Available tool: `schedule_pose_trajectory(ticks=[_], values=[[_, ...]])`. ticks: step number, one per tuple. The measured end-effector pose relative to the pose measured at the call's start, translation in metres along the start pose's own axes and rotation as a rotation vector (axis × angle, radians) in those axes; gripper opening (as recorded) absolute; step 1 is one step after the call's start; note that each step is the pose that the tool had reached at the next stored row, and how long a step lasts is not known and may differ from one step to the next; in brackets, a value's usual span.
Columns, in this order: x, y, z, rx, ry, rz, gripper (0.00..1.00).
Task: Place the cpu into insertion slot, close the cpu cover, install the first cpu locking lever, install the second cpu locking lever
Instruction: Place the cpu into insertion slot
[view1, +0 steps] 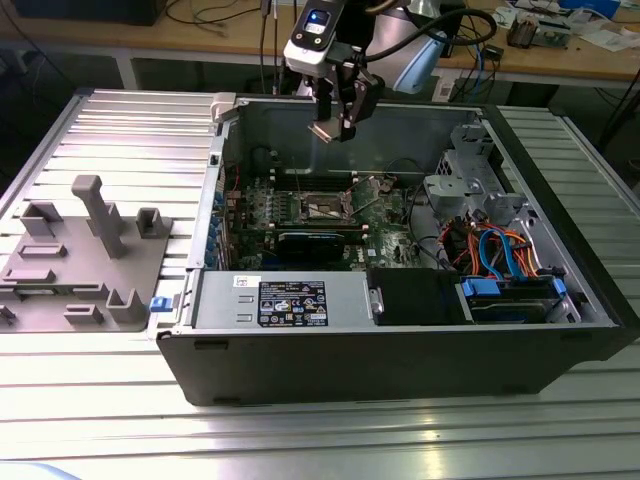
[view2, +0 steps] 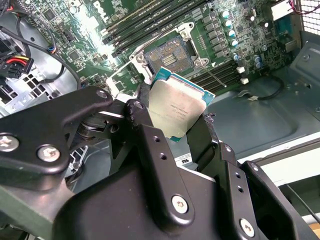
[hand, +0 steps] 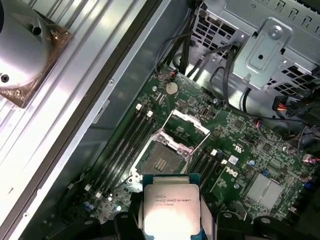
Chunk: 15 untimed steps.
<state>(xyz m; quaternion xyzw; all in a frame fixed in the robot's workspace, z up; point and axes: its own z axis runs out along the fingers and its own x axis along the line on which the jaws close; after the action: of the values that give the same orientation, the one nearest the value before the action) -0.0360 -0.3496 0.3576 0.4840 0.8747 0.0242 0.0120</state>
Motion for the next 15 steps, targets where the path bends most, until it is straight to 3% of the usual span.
schedule_pose_trajectory(ticks=[11,15], values=[[-0.0025,0.0038,0.004,0.0009,-0.0024,0.016,0.54],[-0.0027,0.0039,0.0053,0.0024,-0.0075,0.064,0.54]])
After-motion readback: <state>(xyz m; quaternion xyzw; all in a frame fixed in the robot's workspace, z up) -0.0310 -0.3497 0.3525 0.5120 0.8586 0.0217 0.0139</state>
